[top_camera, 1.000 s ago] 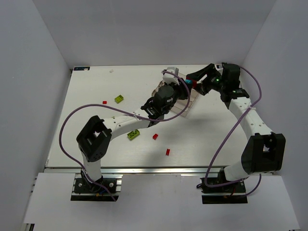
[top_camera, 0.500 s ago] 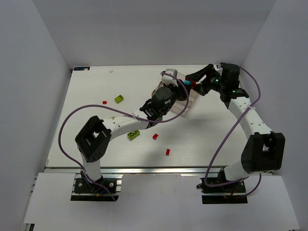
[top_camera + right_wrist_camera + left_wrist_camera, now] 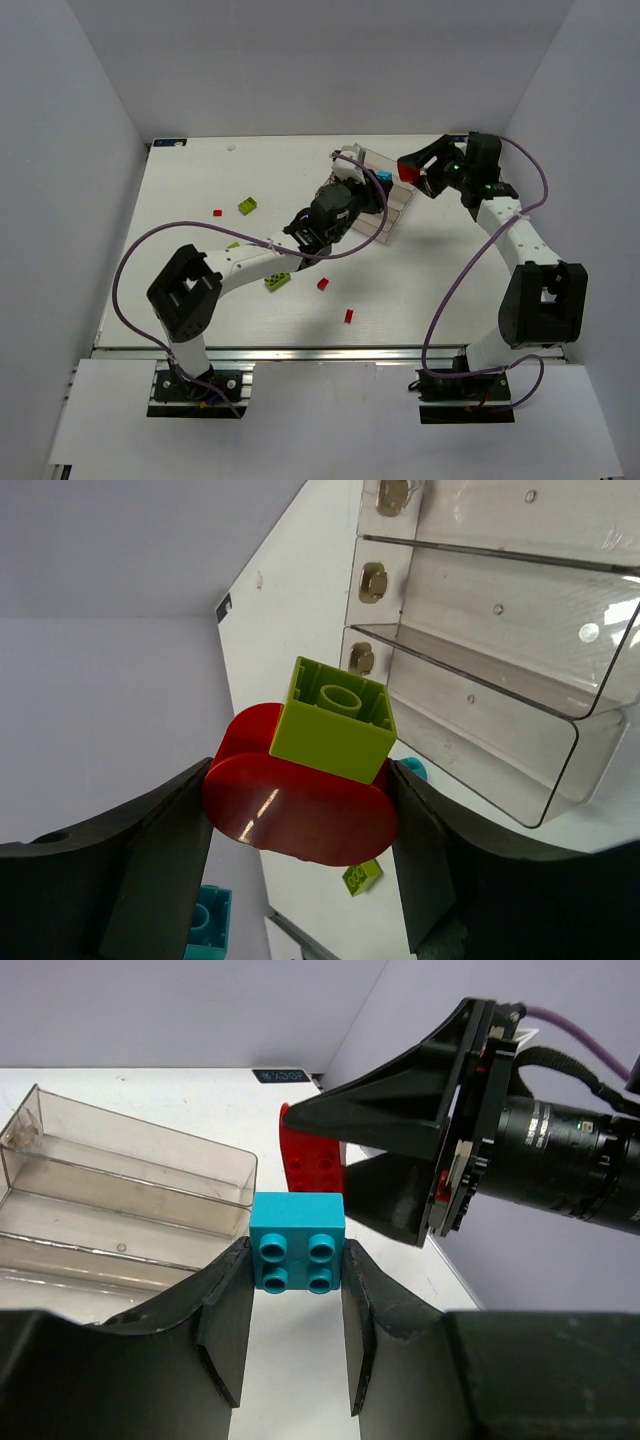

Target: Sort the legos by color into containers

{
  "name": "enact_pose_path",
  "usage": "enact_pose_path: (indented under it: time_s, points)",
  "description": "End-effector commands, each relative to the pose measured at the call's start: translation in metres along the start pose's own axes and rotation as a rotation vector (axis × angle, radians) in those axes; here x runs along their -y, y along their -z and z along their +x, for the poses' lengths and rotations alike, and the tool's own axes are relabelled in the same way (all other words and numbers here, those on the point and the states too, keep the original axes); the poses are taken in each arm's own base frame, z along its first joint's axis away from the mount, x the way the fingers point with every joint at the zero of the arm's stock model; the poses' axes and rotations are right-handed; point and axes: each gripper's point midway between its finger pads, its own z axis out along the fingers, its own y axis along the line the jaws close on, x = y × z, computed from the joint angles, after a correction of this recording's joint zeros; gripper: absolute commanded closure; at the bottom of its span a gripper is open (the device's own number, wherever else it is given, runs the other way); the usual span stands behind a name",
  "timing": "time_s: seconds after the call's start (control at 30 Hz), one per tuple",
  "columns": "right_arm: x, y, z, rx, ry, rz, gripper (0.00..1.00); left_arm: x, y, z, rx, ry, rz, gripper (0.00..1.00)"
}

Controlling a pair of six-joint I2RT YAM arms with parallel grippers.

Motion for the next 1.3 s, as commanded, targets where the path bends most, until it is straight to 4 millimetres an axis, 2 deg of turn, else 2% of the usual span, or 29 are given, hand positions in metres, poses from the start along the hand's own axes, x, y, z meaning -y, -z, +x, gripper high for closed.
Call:
enact_pose_path:
  time_s: [0.0, 0.13, 0.17, 0.2, 0.23, 0.27, 0.33, 0.37, 0.4, 0.43, 0.5, 0.53, 0.57, 0.6, 0.63, 0.67, 0.7, 0.77, 0.8, 0.9, 0.93, 1.1, 1.27]
  points:
    - [-0.025, 0.004, -0.025, 0.091, 0.111, -0.045, 1.0, 0.006, 0.012, -0.034, 0.036, 0.017, 0.011, 1.0]
    - [-0.025, 0.01, -0.043, 0.158, 0.217, -0.008, 1.0, -0.011, 0.014, -0.034, -0.005, 0.092, -0.059, 1.0]
    - [-0.025, 0.012, -0.045, 0.165, 0.238, -0.001, 1.0, -0.017, 0.016, -0.023, -0.053, 0.101, -0.092, 1.0]
    - [-0.022, 0.013, -0.047, 0.174, 0.275, 0.013, 1.0, -0.024, 0.014, -0.022, -0.067, 0.163, -0.129, 1.0]
    - [-0.021, 0.015, -0.049, 0.177, 0.293, 0.018, 1.0, -0.029, 0.011, -0.03, -0.072, 0.195, -0.154, 1.0]
    - [-0.019, 0.016, -0.05, 0.178, 0.31, 0.025, 1.0, -0.04, 0.013, -0.016, -0.134, 0.208, -0.204, 1.0]
    - [-0.013, 0.018, -0.047, 0.168, 0.359, 0.043, 1.0, -0.051, 0.008, -0.014, -0.162, 0.304, -0.24, 1.0]
    - [-0.012, 0.021, -0.047, 0.171, 0.377, 0.043, 1.0, -0.059, 0.01, -0.006, -0.201, 0.326, -0.27, 1.0]
    - [-0.007, 0.021, -0.043, 0.154, 0.39, 0.048, 1.0, -0.066, 0.005, 0.001, -0.214, 0.375, -0.288, 1.0]
    - [-0.005, 0.023, -0.042, 0.148, 0.419, 0.045, 1.0, -0.078, 0.002, 0.002, -0.234, 0.405, -0.298, 1.0]
    - [0.001, 0.025, -0.037, 0.129, 0.441, 0.048, 1.0, -0.089, -0.009, 0.0, -0.25, 0.469, -0.323, 1.0]
    - [0.006, 0.027, -0.034, 0.124, 0.456, 0.054, 1.0, -0.105, -0.017, 0.013, -0.29, 0.488, -0.353, 1.0]
    - [0.009, 0.028, -0.031, 0.119, 0.463, 0.056, 1.0, -0.107, -0.024, 0.008, -0.306, 0.504, -0.362, 1.0]
    - [0.012, 0.03, -0.032, 0.125, 0.469, 0.059, 1.0, -0.112, -0.03, 0.011, -0.321, 0.533, -0.385, 1.0]
    - [0.014, 0.032, -0.029, 0.124, 0.475, 0.058, 1.0, -0.12, -0.032, 0.034, -0.377, 0.534, -0.425, 1.0]
    - [0.016, 0.033, -0.028, 0.124, 0.487, 0.057, 1.0, -0.125, -0.036, 0.035, -0.384, 0.558, -0.44, 1.0]
    - [0.016, 0.036, -0.029, 0.13, 0.496, 0.054, 1.0, -0.122, -0.042, 0.031, -0.373, 0.582, -0.439, 1.0]
    - [0.016, 0.04, -0.029, 0.13, 0.497, 0.051, 1.0, -0.129, -0.044, 0.043, -0.383, 0.605, -0.478, 1.0]
    - [0.016, 0.041, -0.03, 0.133, 0.499, 0.048, 1.0, -0.134, -0.046, 0.041, -0.373, 0.626, -0.495, 1.0]
    - [0.017, 0.042, -0.025, 0.121, 0.502, 0.039, 1.0, -0.142, -0.042, 0.053, -0.398, 0.648, -0.55, 1.0]
    - [0.023, 0.047, -0.035, 0.14, 0.489, 0.054, 1.0, -0.144, -0.04, 0.056, -0.407, 0.65, -0.571, 1.0]
    - [0.028, 0.047, -0.033, 0.118, 0.477, 0.05, 1.0, -0.15, -0.036, 0.071, -0.425, 0.658, -0.592, 1.0]
    - [0.028, 0.05, -0.033, 0.115, 0.479, 0.039, 1.0, -0.154, -0.043, 0.085, -0.454, 0.661, -0.601, 1.0]
